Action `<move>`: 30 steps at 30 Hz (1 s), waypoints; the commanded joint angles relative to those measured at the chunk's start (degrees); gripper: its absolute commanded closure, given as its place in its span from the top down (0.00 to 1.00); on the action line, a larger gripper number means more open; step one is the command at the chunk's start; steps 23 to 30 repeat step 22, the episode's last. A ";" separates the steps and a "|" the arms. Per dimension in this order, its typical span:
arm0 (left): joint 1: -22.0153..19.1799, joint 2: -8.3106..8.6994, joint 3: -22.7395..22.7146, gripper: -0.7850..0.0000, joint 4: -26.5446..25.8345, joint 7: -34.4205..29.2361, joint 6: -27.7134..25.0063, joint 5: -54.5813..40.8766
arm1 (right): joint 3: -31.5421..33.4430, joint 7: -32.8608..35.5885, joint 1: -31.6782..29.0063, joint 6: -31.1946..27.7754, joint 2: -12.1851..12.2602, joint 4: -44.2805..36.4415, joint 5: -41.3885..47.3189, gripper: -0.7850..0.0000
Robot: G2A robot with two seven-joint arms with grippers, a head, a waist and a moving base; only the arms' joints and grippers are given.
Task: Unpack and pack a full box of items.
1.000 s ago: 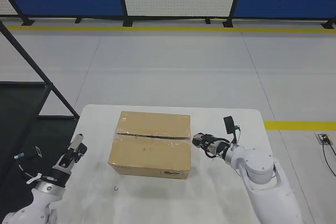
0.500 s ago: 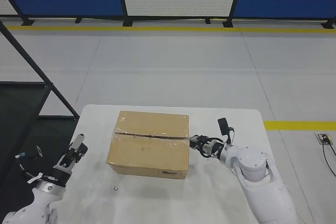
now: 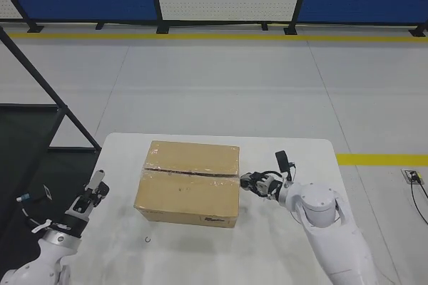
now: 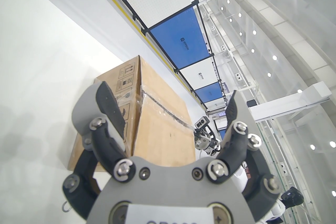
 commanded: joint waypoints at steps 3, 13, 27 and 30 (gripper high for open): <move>-0.86 0.10 -0.10 1.00 1.23 0.07 0.71 0.01 | 1.88 -1.69 -0.37 -4.00 0.17 -0.12 2.76 0.00; -2.06 0.16 0.04 1.00 3.13 1.59 2.66 -0.94 | 3.10 -3.77 -6.17 -17.16 0.65 -12.09 5.86 0.33; -1.91 0.18 0.09 1.00 3.00 1.26 2.64 -1.05 | 3.98 -4.01 -7.04 -21.20 0.80 -12.60 6.84 0.44; -1.91 0.18 0.09 1.00 3.00 1.26 2.64 -1.05 | 3.98 -4.01 -7.04 -21.20 0.80 -12.60 6.84 0.44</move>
